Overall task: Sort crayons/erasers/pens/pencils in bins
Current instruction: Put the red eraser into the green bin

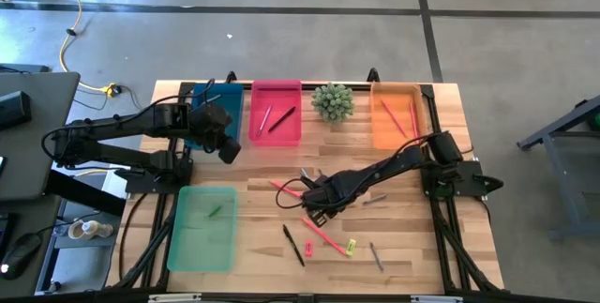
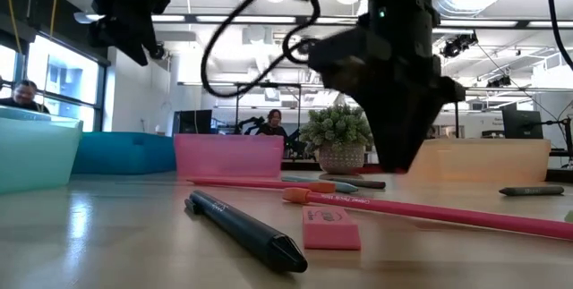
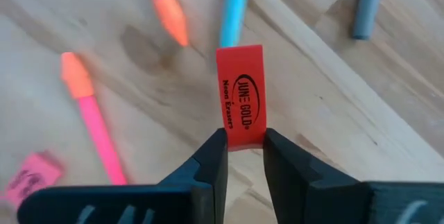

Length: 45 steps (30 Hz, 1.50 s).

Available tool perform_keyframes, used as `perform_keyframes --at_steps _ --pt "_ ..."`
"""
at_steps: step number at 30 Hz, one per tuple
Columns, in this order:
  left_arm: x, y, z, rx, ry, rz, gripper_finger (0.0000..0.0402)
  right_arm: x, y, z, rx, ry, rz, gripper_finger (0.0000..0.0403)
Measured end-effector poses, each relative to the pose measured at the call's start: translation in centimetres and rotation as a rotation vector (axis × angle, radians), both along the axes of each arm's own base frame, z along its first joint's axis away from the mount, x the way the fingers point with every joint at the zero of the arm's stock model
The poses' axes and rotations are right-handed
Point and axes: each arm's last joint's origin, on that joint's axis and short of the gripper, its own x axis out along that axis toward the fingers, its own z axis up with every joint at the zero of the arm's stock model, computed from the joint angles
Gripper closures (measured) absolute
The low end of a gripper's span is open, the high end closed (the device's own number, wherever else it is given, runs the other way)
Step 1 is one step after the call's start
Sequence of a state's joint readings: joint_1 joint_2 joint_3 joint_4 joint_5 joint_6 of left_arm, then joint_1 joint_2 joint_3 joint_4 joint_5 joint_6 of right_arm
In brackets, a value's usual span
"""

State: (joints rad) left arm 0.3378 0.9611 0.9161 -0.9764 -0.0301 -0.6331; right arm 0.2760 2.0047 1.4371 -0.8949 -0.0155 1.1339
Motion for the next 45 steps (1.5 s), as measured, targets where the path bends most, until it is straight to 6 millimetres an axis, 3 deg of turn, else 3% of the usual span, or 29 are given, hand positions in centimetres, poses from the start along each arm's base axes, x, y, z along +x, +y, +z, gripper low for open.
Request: perform_keyframes --at_steps 7,13,20,33,45 --pt "0.1 -0.1 0.0 -0.110 -0.049 0.082 0.0187 0.6 0.0 2.7 -0.039 -0.100 0.058 0.0335" --pt "0.9 -0.2 0.6 -0.203 -0.167 0.059 0.0186 1.5 -0.1 4.3 -0.141 -0.180 0.158 0.0335" --pt "1.8 0.1 1.4 -0.193 -0.294 0.071 0.0186 2.7 -1.0 6.3 -0.287 -0.254 0.265 0.0335" --pt "2.1 0.2 1.6 -0.213 -0.334 0.111 0.0186 5.5 -3.4 11.2 -0.481 -0.464 0.368 0.0335" --pt "5.8 0.5 1.2 -0.205 -0.442 0.072 0.0186 6.4 -6.1 12.4 -0.531 -0.508 0.354 0.0334"
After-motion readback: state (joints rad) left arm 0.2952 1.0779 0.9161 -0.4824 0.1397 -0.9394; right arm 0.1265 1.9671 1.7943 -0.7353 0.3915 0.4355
